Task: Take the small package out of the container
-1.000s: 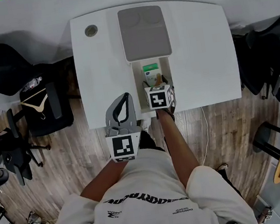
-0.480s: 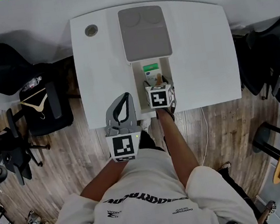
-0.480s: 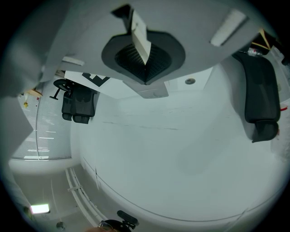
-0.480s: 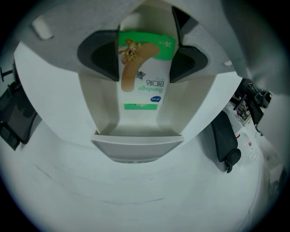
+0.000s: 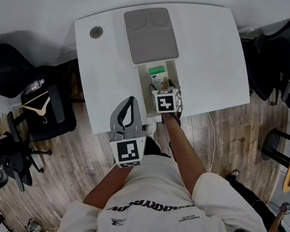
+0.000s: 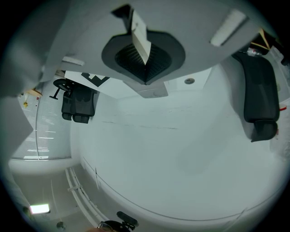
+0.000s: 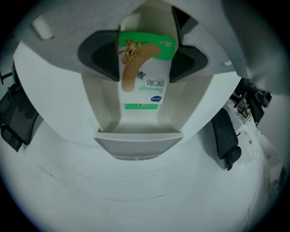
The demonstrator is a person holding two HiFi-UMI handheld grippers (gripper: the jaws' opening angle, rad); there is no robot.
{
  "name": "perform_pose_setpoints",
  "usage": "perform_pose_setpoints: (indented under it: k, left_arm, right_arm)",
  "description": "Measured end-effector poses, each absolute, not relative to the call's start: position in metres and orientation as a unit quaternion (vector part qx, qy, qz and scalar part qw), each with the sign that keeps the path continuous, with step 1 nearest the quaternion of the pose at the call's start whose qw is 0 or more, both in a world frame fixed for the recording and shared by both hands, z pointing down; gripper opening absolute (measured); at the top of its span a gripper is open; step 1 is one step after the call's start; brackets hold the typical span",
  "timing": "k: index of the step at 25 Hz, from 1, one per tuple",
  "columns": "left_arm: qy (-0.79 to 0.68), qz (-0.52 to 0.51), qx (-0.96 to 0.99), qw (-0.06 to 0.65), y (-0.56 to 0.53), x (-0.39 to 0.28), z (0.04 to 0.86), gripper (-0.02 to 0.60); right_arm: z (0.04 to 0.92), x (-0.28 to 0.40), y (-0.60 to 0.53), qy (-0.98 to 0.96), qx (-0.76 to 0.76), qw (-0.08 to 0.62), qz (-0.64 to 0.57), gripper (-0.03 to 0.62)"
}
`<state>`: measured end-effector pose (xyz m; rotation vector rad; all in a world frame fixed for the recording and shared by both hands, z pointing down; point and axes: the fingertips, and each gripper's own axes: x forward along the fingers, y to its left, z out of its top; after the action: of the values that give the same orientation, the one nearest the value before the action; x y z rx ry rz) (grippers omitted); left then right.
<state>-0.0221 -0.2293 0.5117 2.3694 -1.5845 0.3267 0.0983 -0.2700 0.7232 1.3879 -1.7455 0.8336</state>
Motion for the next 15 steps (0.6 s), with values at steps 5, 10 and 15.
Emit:
perform_pose_setpoints:
  k: [5, 10, 15]
  left_arm:
    - [-0.547, 0.111, 0.819, 0.134, -0.226, -0.021, 0.509, 0.0]
    - [-0.548, 0.11, 0.819, 0.13, -0.222, -0.023, 0.507, 0.0]
    - [-0.549, 0.106, 0.82, 0.125, -0.218, -0.023, 0.501, 0.0]
  right_arm:
    - [0.718, 0.099, -0.268, -0.684, 0.543, 0.359, 0.33, 0.347]
    - [0.708, 0.099, -0.266, -0.683, 0.551, 0.336, 0.343, 0.347]
    - [0.693, 0.096, -0.262, -0.69, 0.55, 0.324, 0.34, 0.347]
